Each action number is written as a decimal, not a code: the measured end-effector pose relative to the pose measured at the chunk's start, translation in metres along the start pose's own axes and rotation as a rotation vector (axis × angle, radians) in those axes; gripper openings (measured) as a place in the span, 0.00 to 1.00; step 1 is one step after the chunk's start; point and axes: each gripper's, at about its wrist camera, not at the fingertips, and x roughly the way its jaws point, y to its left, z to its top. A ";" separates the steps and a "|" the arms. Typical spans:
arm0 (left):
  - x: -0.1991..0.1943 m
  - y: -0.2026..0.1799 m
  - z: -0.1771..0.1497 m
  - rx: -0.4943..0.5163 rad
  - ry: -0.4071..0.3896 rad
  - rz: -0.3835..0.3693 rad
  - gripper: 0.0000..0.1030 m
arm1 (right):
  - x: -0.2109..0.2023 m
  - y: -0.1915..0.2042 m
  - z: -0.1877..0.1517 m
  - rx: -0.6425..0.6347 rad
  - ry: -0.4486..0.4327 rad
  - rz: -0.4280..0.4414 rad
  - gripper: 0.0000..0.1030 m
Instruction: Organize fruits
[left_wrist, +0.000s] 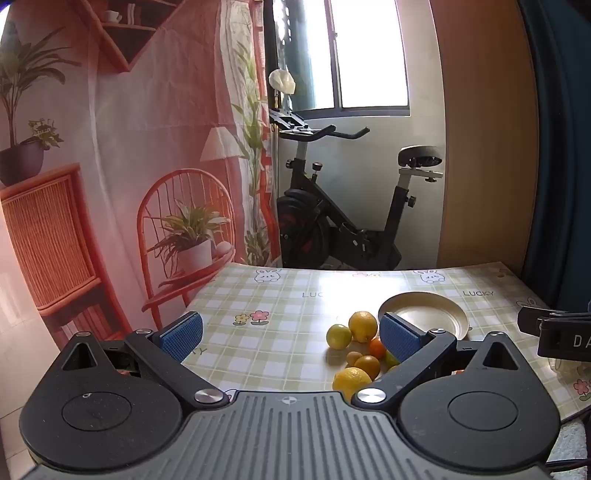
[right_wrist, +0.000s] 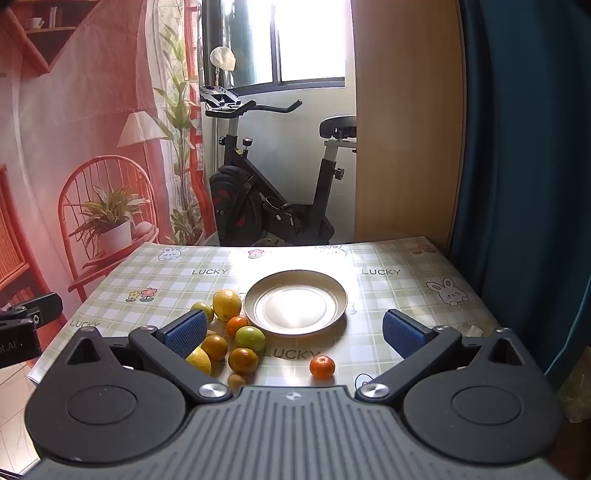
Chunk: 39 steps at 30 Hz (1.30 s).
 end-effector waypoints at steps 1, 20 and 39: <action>0.000 0.000 0.000 -0.001 0.001 0.001 1.00 | 0.000 0.000 0.000 -0.001 -0.001 0.000 1.00; 0.002 0.001 -0.001 -0.024 0.024 0.005 1.00 | 0.002 0.001 0.000 -0.003 -0.005 -0.002 1.00; 0.004 0.001 -0.002 -0.024 0.023 0.002 1.00 | -0.001 -0.001 0.001 -0.005 -0.006 -0.001 1.00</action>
